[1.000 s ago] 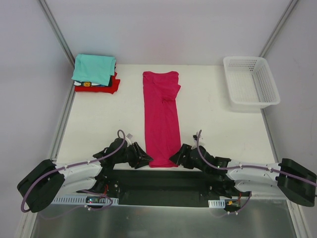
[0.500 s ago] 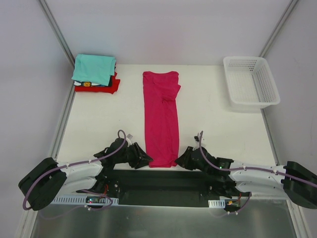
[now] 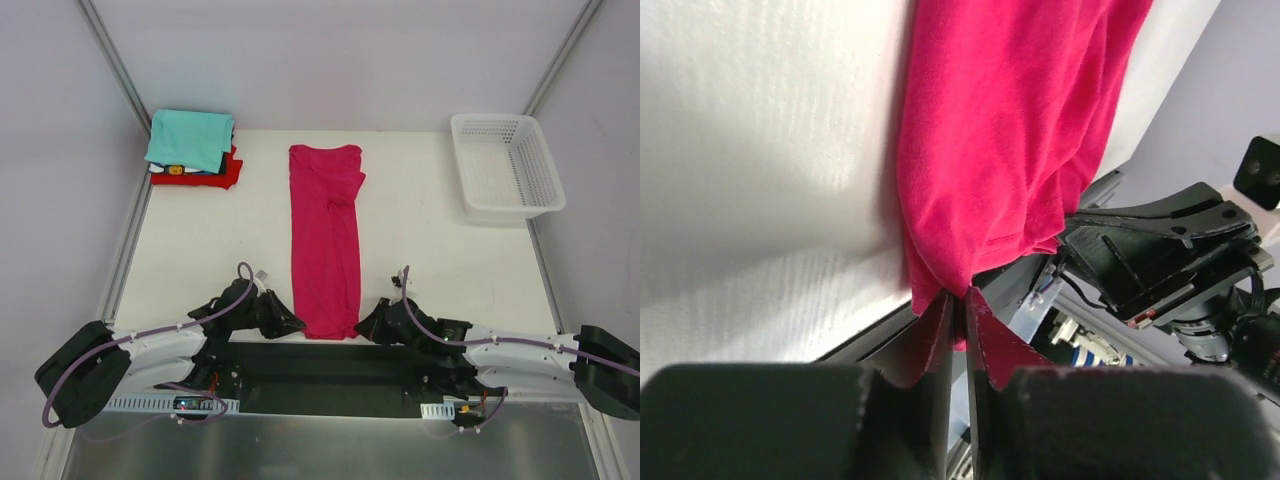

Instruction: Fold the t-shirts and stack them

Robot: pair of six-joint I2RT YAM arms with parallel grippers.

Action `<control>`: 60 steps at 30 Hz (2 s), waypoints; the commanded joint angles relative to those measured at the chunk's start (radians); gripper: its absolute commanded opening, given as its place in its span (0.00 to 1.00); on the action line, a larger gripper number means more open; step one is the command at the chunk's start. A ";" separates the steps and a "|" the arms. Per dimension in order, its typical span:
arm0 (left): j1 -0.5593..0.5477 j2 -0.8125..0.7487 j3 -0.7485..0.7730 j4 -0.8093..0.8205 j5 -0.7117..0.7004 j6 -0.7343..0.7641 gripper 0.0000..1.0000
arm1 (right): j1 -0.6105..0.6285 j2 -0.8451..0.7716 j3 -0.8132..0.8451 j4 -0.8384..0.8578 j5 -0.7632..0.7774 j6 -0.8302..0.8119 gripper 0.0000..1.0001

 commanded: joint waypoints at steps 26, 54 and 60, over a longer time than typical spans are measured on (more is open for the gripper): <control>-0.324 -0.190 0.050 -0.256 -0.113 -0.201 0.00 | 0.206 -0.366 0.094 -0.466 0.136 0.143 0.00; -0.393 -0.308 0.368 -0.765 -0.437 -0.117 0.00 | 0.426 -0.455 0.416 -0.951 0.553 0.148 0.00; -0.353 -0.250 0.407 -0.765 -0.448 -0.068 0.00 | 0.409 -0.423 0.442 -0.952 0.574 0.127 0.00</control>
